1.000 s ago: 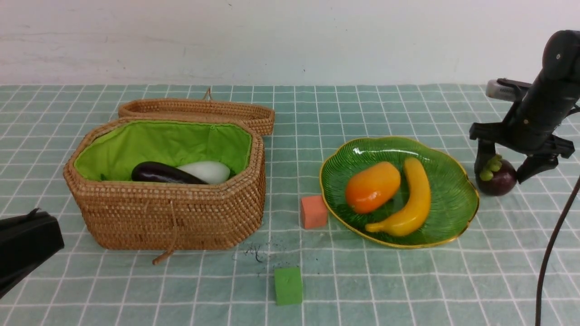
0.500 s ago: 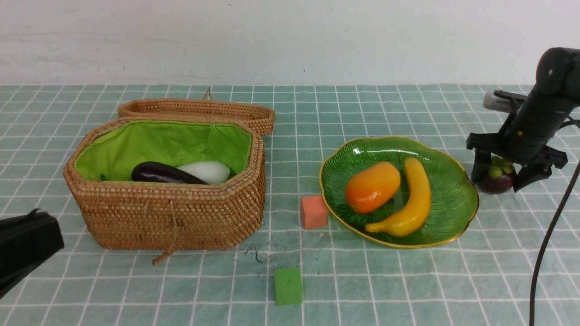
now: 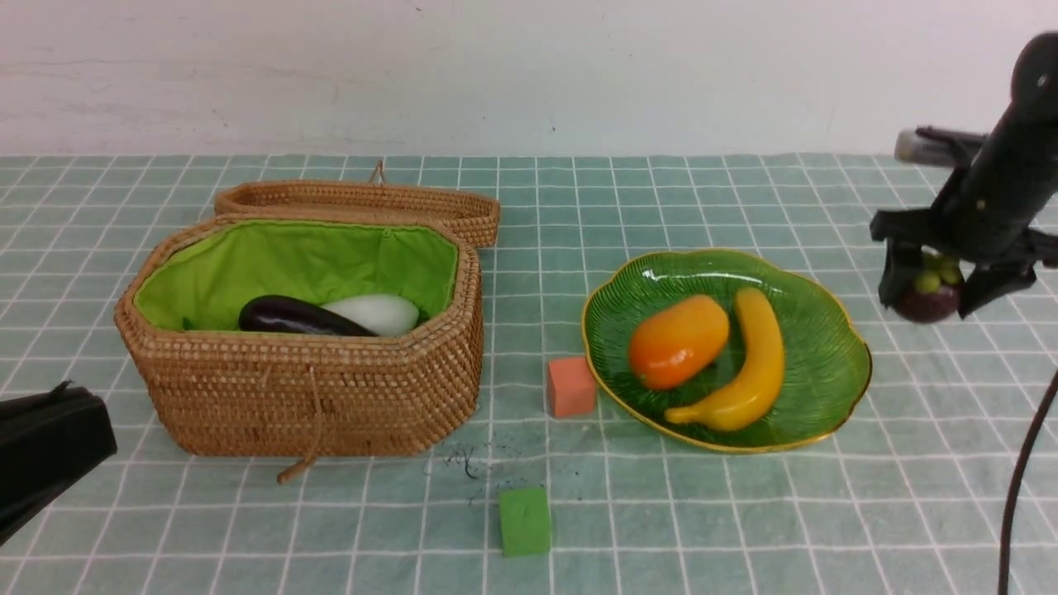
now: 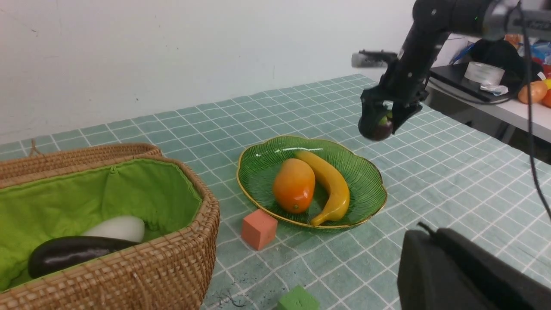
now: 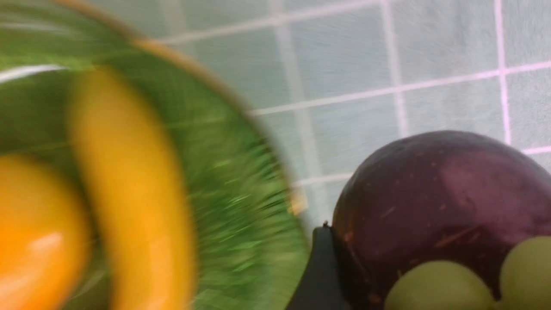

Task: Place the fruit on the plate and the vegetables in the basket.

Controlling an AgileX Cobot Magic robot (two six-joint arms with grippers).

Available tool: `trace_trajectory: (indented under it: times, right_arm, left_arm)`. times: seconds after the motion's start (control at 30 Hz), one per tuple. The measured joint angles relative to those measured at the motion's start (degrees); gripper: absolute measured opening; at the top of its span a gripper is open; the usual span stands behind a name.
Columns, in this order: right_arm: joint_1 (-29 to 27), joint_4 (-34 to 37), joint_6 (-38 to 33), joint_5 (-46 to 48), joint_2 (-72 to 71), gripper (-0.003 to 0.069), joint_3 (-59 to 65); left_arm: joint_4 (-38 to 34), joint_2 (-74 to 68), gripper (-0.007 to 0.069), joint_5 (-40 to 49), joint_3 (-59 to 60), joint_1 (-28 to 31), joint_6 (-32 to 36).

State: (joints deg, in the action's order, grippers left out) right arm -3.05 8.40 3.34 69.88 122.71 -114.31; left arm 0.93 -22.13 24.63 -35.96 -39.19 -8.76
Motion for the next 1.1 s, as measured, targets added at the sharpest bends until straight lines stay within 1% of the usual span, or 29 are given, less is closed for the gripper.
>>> trace_trajectory:
  times: [0.1,0.13,0.17,0.27,0.37,0.43,0.47,0.53,0.6,0.73,0.87,0.9,0.97,1.0,1.03,1.07,1.1]
  right_arm:
    - [4.29,0.73,0.08,0.12,-4.28,0.0563,3.40]
    - [4.60,0.65,0.20,0.12,-4.53,0.0563,3.98]
    - [7.32,-0.01,1.14,0.20,-4.61,0.0563,6.38]
    - [9.90,-3.00,3.21,-0.76,-2.59,0.0563,9.71]
    - [10.61,-4.92,4.45,-1.74,-1.45,0.0563,10.60]
    - [10.87,-5.32,4.86,-2.38,-1.39,0.0583,10.65]
    - [11.06,-5.47,5.05,-3.18,-1.46,0.0627,10.65]
    - [11.13,-5.47,5.17,-3.44,-1.54,0.0668,10.65]
    - [11.13,-5.51,5.36,-3.18,-1.78,0.0679,10.65]
    - [11.15,-5.57,5.21,-1.04,-3.42,0.0660,10.65]
    - [12.00,-4.78,1.83,0.03,-11.79,0.0537,12.00]
    - [12.16,-4.63,1.72,0.03,-13.01,0.0529,12.52]
    - [12.86,-4.03,1.51,0.03,-20.95,0.0407,16.78]
    - [12.96,-3.97,1.51,0.03,-22.58,0.0387,17.77]
    - [13.24,-3.97,1.51,0.19,-30.46,0.0306,22.81]
    - [13.24,-4.04,1.51,0.19,-31.38,0.0295,23.41]
    - [13.32,-4.27,1.51,0.37,-38.95,0.0218,27.84]
  left_arm:
    - [0.11,0.00,-0.0007,0.00,0.00,0.00,0.00]
    - [0.11,0.00,-0.0007,0.00,0.00,0.00,0.00]
    - [0.23,0.00,-0.0007,0.00,0.00,0.00,0.00]
    - [0.68,0.00,-0.0007,0.08,0.00,0.00,0.00]
    - [1.09,0.00,-0.0007,0.12,0.00,0.00,0.00]
    - [1.31,0.00,-0.0007,0.18,0.00,0.00,0.00]
    - [1.44,0.00,-0.0007,0.20,0.00,0.00,0.00]
    - [1.55,0.00,-0.0007,0.20,0.00,0.00,0.00]
    - [1.97,0.00,-0.0007,0.20,0.00,0.00,0.00]
    - [2.86,0.00,-0.0007,0.65,0.00,0.00,0.00]
    - [3.13,0.80,-0.0007,1.82,0.49,0.00,-0.45]
    - [3.13,0.95,-0.0007,1.76,0.59,0.00,-0.44]
    - [3.31,3.72,-0.0007,1.28,2.47,0.00,-1.09]
    - [3.34,4.78,-0.0007,1.03,3.01,0.00,-1.35]
    - [3.39,8.00,-0.0007,-0.46,6.01,0.00,-2.26]
    - [3.39,8.44,-0.0007,-0.46,6.42,0.00,-2.39]
    - [3.45,11.77,-0.0007,-2.55,9.78,0.00,-3.45]
